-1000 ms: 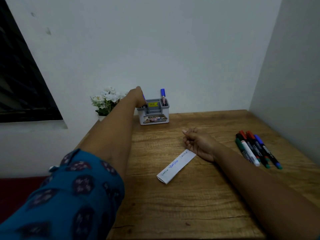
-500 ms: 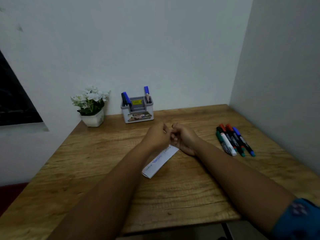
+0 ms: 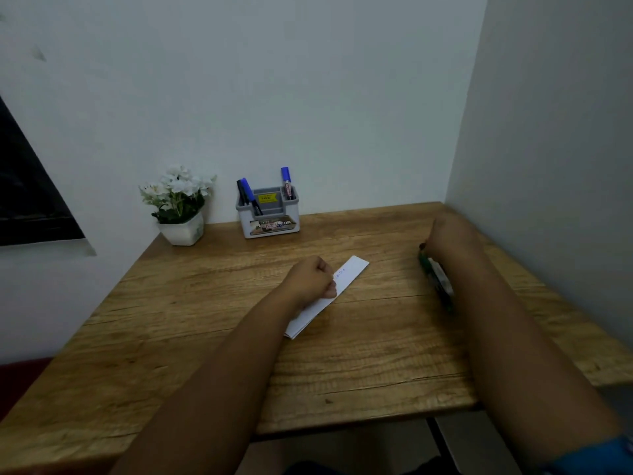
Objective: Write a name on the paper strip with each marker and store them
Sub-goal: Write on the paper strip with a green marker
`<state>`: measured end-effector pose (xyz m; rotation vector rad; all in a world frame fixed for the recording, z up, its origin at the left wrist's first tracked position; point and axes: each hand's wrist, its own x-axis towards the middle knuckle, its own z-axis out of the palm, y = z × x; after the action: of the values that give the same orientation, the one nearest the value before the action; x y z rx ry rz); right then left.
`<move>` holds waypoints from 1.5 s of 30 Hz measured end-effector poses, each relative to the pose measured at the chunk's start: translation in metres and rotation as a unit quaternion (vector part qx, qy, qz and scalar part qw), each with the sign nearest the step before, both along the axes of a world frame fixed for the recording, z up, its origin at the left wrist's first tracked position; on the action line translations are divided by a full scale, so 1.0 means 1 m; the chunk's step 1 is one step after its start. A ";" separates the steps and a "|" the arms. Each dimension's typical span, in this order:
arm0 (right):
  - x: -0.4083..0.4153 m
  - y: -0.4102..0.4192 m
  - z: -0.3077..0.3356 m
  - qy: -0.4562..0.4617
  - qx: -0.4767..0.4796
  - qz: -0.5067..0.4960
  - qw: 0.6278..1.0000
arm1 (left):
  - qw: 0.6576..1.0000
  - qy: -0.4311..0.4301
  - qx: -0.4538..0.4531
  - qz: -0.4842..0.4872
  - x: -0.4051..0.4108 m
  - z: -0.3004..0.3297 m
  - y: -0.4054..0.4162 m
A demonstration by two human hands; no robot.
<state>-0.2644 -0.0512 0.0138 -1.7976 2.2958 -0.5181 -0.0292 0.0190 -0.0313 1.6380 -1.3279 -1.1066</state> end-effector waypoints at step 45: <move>0.024 0.010 -0.007 -0.581 0.110 0.310 0.745 | 0.968 -0.225 -0.103 -0.048 -0.005 -0.004 -0.008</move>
<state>-0.2403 -0.0417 0.0065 -1.3208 0.8098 -0.8413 -0.0338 0.0113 -0.0356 1.7406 -1.7629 -0.6369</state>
